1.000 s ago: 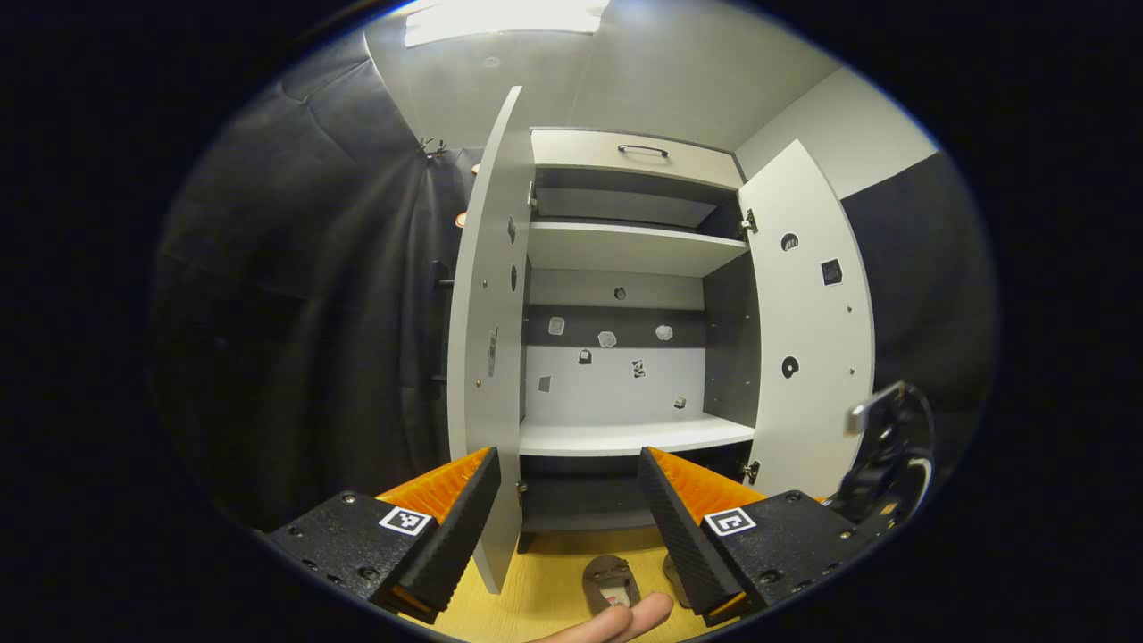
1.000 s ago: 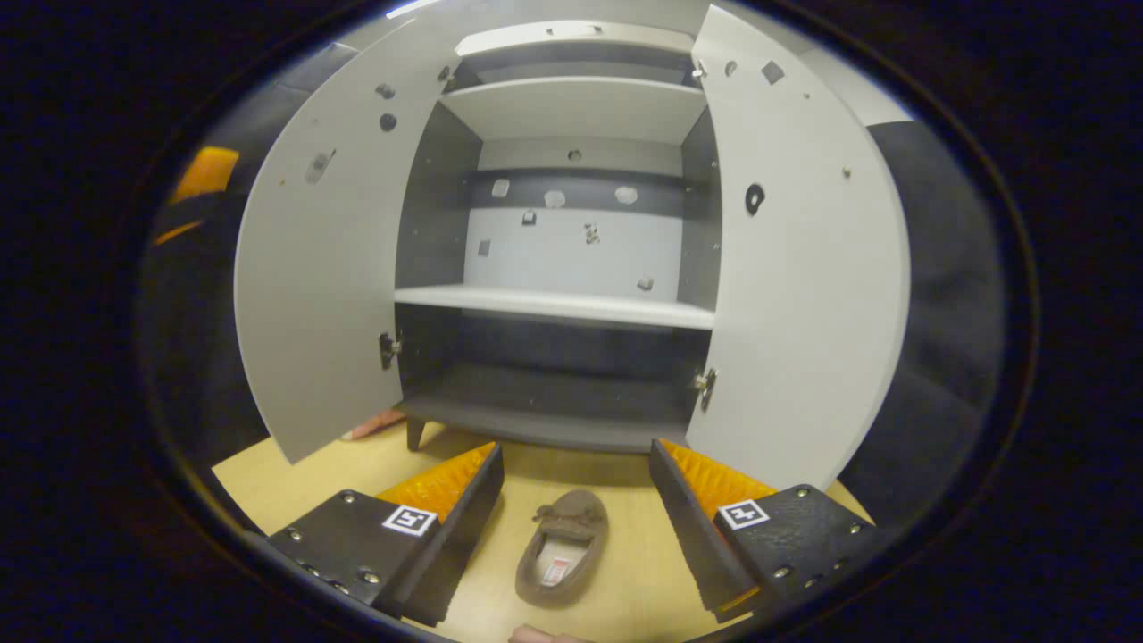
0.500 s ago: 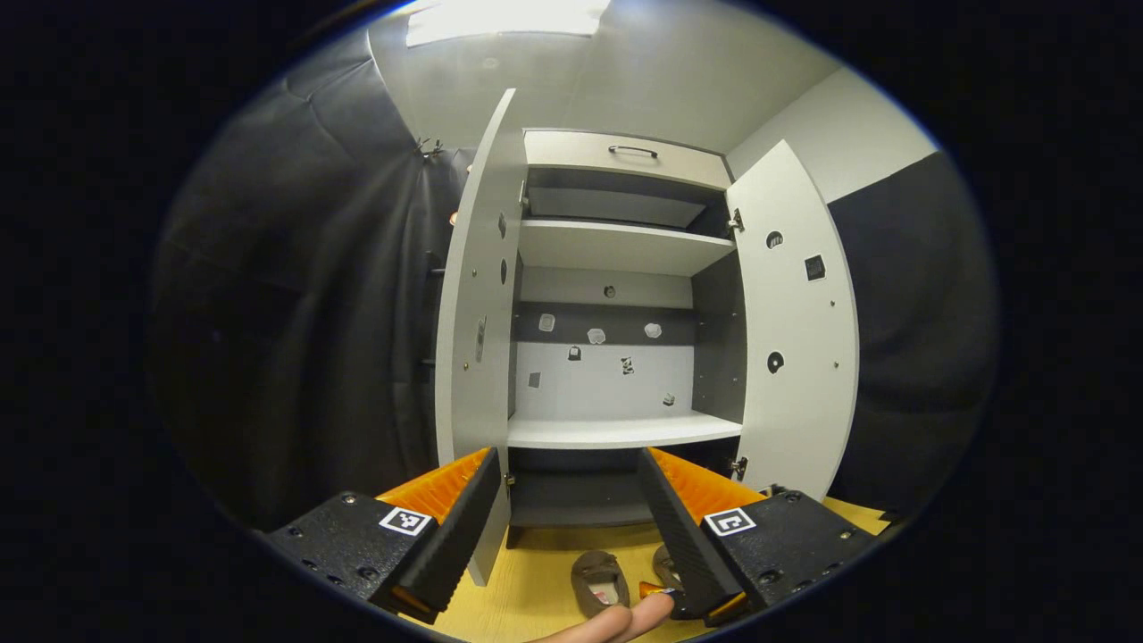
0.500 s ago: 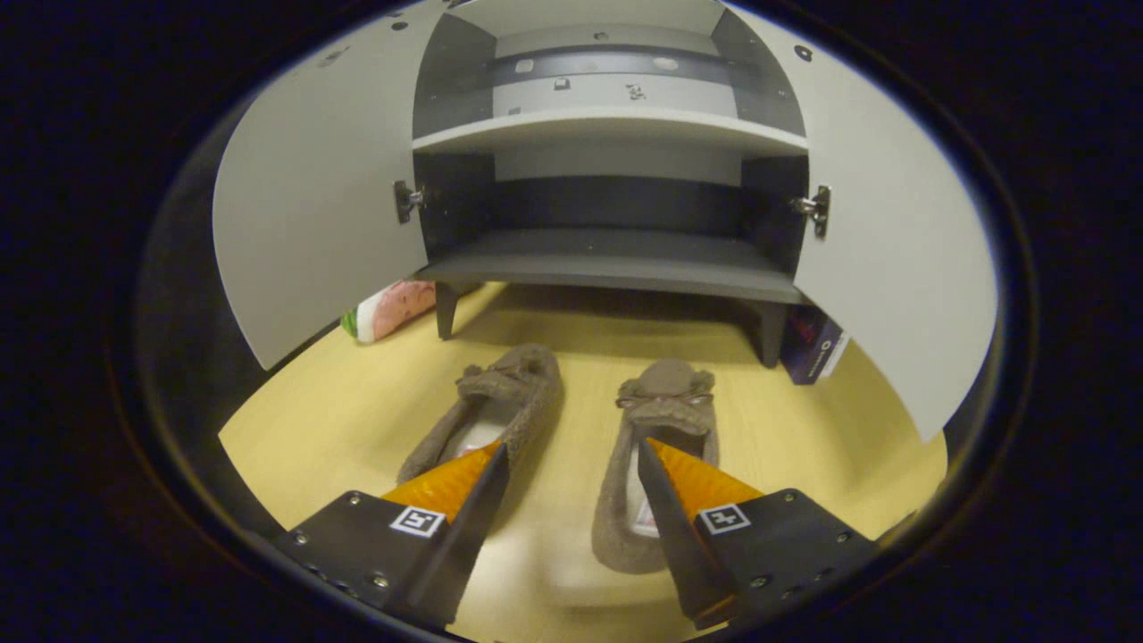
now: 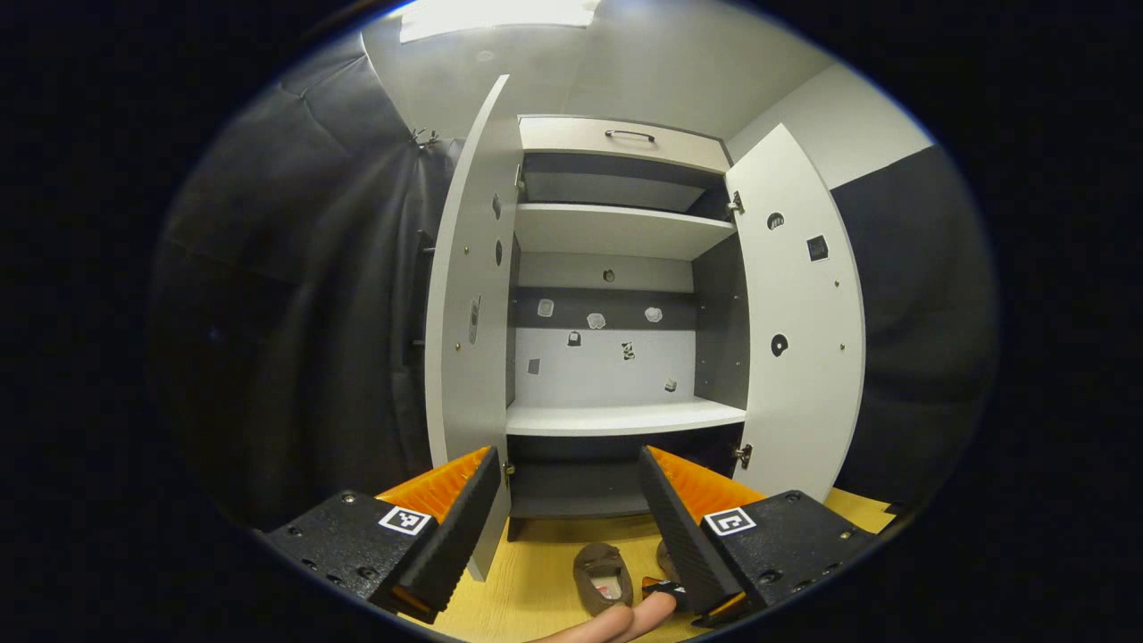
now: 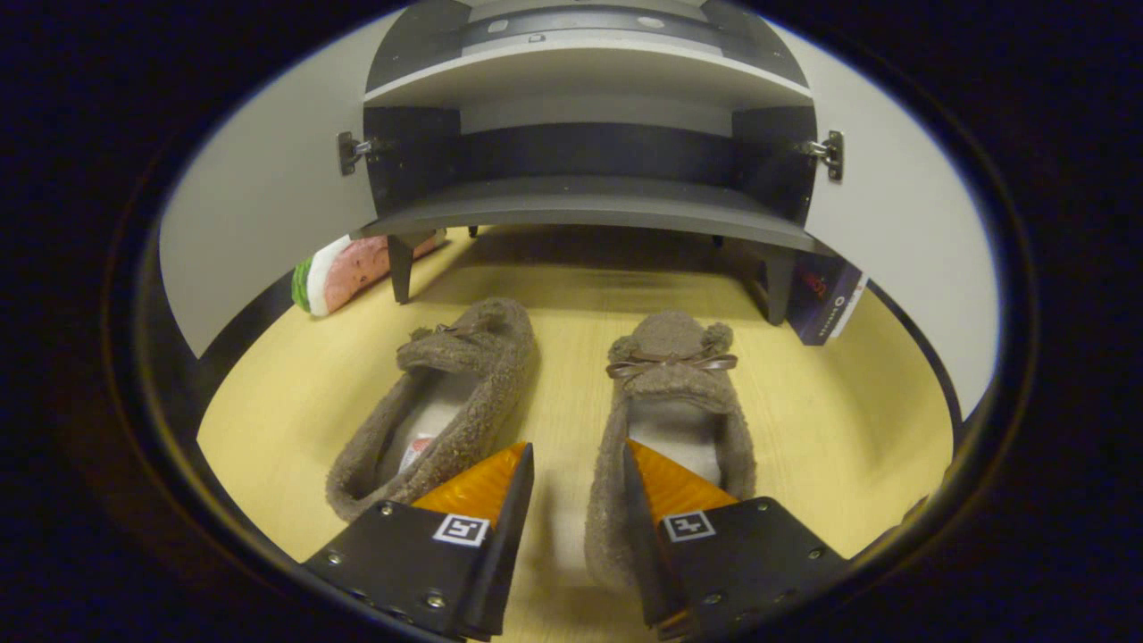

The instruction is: Grab one shoe with the right hand and put it into the shoe cabinet, grab the other shoe with the left hand and put it into the shoe cabinet; then close the right door with the right hand and the left door with the left hand.

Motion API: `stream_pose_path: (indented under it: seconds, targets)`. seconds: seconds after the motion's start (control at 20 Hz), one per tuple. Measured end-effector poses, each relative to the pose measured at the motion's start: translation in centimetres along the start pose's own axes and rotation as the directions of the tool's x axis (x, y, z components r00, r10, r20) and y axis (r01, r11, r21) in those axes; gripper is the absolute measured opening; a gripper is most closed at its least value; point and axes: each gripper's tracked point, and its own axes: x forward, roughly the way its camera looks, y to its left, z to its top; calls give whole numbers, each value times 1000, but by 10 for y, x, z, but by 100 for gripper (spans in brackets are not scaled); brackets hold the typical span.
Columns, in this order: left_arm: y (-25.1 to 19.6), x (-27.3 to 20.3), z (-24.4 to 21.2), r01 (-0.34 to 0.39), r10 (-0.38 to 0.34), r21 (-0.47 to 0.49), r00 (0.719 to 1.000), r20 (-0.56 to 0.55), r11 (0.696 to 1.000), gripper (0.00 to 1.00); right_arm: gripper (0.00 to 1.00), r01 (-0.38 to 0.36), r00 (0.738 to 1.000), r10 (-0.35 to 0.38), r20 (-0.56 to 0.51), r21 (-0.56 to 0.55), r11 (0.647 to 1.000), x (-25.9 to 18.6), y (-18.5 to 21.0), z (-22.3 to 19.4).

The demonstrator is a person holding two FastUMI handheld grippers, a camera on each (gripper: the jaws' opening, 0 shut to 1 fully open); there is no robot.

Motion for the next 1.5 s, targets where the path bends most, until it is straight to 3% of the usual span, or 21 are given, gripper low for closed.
stream_pose_path:
  seconds: [0.05,0.15,0.2,0.3,0.55,0.6,0.65,0.85,0.95,1.15,1.5]
  targets:
    - [0,0,-2,-3,3,5,1000,-4,1000,95,57,20,1000,-20,18,3,1000,-1,-11,5]
    - [2,-2,-7,-10,10,18,1000,-10,1000,96,20,-39,999,38,33,43,998,5,-7,5]
    - [4,-3,-9,-13,13,21,1000,-12,1000,96,17,-67,997,65,32,58,996,7,-7,3]
    - [7,-4,-14,-19,20,22,1000,-17,1000,95,17,-102,994,99,46,63,993,5,-6,4]
    - [17,8,-35,-35,36,26,998,-45,999,96,15,-103,982,101,158,4,995,7,-9,16]
    - [19,13,-36,-39,40,25,998,-40,999,96,15,-93,982,89,167,17,995,16,-12,14]
    - [20,16,-38,-42,43,27,998,-36,999,96,3,-98,983,90,159,43,994,12,-12,16]
    - [22,36,-42,-40,40,26,999,-12,999,96,3,-150,976,123,177,144,978,7,-18,23]
    - [19,47,-46,-24,24,23,1000,-9,999,96,0,-186,961,136,240,198,962,3,-30,34]
    - [8,71,-56,11,-10,46,1000,-18,999,95,3,-252,940,162,301,293,922,-12,-46,41]
    - [-2,105,-81,31,-28,34,996,-79,999,97,3,-255,899,153,411,207,945,-59,-50,82]
